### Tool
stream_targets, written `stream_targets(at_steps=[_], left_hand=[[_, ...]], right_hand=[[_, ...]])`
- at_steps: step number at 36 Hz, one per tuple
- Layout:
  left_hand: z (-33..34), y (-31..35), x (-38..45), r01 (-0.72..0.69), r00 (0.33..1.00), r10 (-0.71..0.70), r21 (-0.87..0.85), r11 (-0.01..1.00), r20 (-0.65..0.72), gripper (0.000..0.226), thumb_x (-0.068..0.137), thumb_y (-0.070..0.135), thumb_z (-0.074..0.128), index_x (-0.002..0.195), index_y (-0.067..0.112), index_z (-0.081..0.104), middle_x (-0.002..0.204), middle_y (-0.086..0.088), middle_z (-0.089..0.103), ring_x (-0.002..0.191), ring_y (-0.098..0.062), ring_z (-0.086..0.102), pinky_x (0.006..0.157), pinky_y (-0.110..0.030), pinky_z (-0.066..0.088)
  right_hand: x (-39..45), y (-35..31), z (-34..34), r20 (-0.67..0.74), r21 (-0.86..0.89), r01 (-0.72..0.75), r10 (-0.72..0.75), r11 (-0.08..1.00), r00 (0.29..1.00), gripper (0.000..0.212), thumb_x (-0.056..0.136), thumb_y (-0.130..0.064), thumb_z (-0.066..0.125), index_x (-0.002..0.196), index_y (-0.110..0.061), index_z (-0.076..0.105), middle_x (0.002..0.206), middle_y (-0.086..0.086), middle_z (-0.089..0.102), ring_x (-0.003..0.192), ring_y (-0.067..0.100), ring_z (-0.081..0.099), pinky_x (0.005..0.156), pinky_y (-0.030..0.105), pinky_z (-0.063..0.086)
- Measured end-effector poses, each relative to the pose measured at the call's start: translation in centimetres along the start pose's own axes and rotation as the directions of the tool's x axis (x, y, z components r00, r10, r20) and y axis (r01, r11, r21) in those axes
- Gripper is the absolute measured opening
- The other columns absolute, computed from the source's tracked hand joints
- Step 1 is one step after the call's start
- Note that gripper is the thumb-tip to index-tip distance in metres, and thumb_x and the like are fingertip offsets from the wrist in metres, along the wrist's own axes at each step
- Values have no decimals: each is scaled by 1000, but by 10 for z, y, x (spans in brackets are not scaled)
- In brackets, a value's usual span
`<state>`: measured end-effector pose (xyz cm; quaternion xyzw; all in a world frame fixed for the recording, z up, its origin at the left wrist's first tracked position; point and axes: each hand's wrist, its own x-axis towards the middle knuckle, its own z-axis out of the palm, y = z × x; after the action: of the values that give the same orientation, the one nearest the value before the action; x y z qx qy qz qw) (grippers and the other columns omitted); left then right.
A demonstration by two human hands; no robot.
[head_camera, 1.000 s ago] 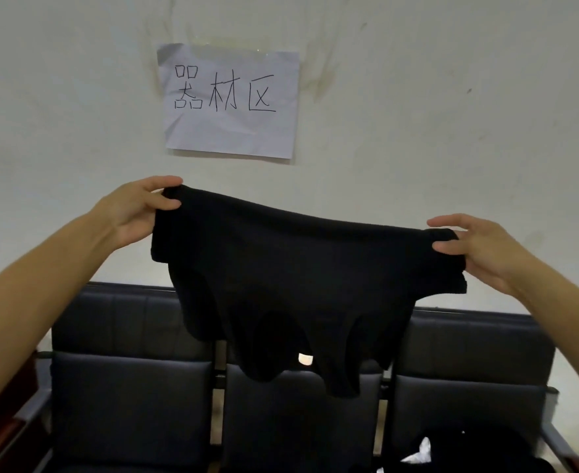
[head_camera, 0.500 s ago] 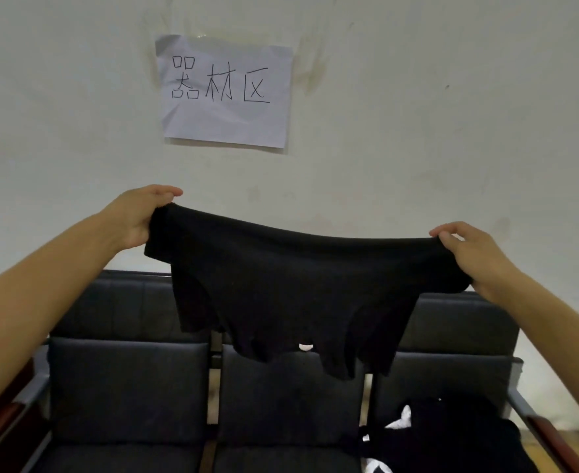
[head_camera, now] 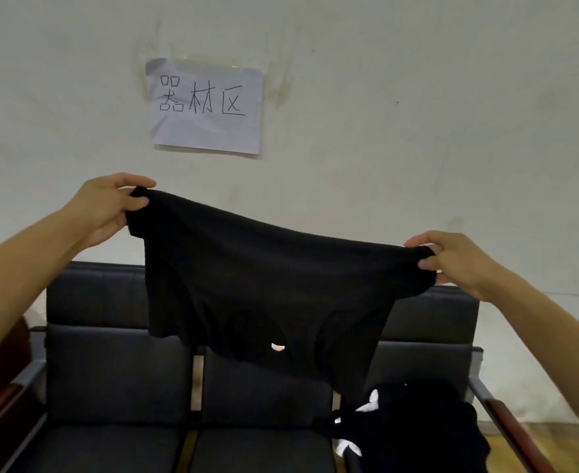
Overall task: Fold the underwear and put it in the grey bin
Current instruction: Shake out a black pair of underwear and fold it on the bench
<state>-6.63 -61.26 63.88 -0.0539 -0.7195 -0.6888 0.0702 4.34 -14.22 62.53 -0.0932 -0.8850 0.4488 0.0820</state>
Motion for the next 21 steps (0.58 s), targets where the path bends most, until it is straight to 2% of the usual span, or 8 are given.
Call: stream_targets(at_steps=[2, 4, 8, 11, 14, 17, 19, 21], left_hand=[[3, -3, -12, -13, 997, 25, 155, 988, -76, 31, 94, -9, 44, 91, 14, 65, 101, -12, 60, 88, -22, 59, 70, -28, 53], [12, -3, -31, -18, 988, 60, 286, 958, -140, 25, 96, -4, 43, 98, 10, 64, 104, -15, 58, 89, -26, 57, 58, -24, 58], [30, -9, -69, -2, 982, 69, 353, 936, -176, 23, 100, 6, 39, 106, 11, 61, 99, -14, 52, 75, -21, 52, 42, -17, 51], [50, -14, -101, 71, 988, -43, 185, 980, -151, 25, 102, 10, 36, 101, 16, 60, 87, -9, 50, 73, -17, 49, 44, -17, 52], [58, -9, -115, 165, 980, -179, -152, 974, -82, 23, 101, 9, 37, 95, 15, 59, 87, -6, 54, 75, -16, 57, 61, -27, 55], [68, -7, -138, 181, 983, -178, -285, 941, 35, 17, 95, 3, 47, 93, 12, 61, 80, -5, 67, 70, -12, 68, 70, -28, 55], [70, -2, -154, 185, 982, -173, -224, 957, 73, 27, 90, -8, 48, 103, 12, 61, 88, -4, 70, 81, -13, 69, 76, -29, 53], [72, -1, -167, 185, 980, -176, -101, 977, 97, 40, 85, -16, 47, 107, 14, 61, 107, -6, 61, 97, -17, 61, 82, -31, 48]], right_hand=[[-11, 8, -10, -10, 29, 3, -3, 1000, 1000, 35, 91, 12, 45, 106, -14, 63, 111, 14, 61, 101, 32, 60, 75, 44, 58], [-26, 16, -20, -32, 32, 18, -17, 999, 999, 34, 93, 11, 42, 105, -12, 64, 110, 13, 60, 100, 32, 59, 70, 44, 60], [-49, 35, -37, -98, 105, 38, -28, 994, 995, 38, 93, 11, 35, 90, -12, 65, 107, 13, 58, 98, 29, 56, 60, 32, 53], [-72, 50, -49, -59, 328, -26, 48, 944, 997, 35, 93, 7, 33, 87, -10, 64, 102, 14, 58, 93, 27, 55, 57, 28, 50], [-78, 49, -50, 15, 467, -58, 57, 883, 998, 20, 93, 0, 46, 94, -7, 65, 99, 9, 63, 92, 22, 60, 54, 21, 54], [-99, 54, -60, 88, 339, -46, 17, 940, 996, 21, 86, 0, 62, 107, -6, 61, 101, 6, 65, 93, 18, 62, 62, 17, 55], [-108, 59, -61, 62, 218, -16, 3, 976, 998, 31, 81, 6, 66, 107, -9, 60, 102, 8, 64, 95, 21, 61, 74, 23, 53], [-117, 62, -62, 18, 88, 17, -18, 996, 1000, 34, 77, 9, 67, 105, -11, 62, 101, 9, 63, 95, 24, 60, 83, 31, 50]])
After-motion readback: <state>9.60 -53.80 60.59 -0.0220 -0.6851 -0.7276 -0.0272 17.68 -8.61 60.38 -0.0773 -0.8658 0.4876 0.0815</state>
